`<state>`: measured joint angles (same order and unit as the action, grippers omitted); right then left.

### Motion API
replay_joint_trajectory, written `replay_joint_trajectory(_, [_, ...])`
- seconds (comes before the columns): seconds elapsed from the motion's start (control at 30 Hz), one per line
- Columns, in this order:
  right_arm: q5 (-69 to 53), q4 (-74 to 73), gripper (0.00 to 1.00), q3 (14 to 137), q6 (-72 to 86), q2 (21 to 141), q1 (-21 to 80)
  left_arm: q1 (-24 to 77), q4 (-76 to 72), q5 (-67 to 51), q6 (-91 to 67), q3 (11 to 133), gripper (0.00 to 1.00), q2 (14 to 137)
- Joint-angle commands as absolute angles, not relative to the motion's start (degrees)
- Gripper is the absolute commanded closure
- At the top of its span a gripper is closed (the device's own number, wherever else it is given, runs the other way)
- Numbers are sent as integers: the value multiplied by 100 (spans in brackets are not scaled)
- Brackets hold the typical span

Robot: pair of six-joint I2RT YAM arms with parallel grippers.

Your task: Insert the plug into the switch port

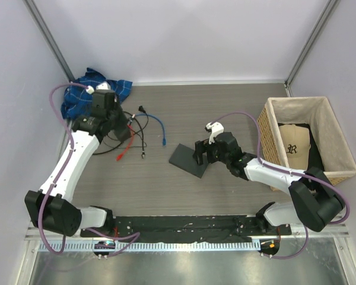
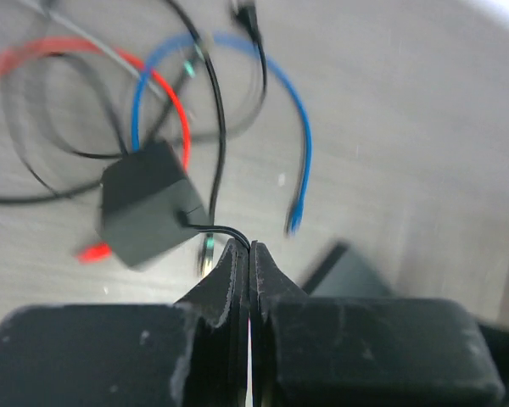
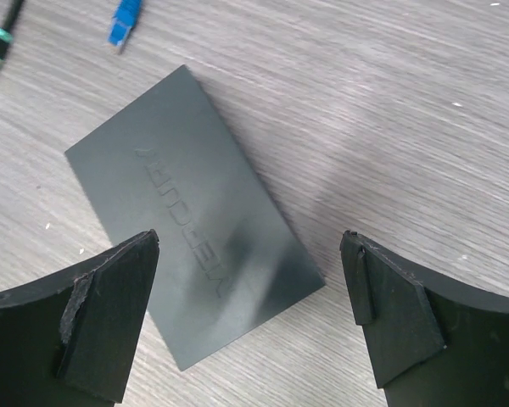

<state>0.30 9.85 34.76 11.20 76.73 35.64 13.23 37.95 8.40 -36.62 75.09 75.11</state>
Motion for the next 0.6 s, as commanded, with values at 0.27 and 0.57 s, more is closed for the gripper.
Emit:
replay_joint_trajectory(0.27, [-220, 1477, 3, 3410, 1187, 7567, 3595, 2232, 3665, 35, -3507, 6662, 100, 6742])
replay_joint_trajectory(0.57, [-237, 1485, 4, 3428, 1169, 7664, 3595, 2618, 3218, -281, -4192, 5336, 100, 6416])
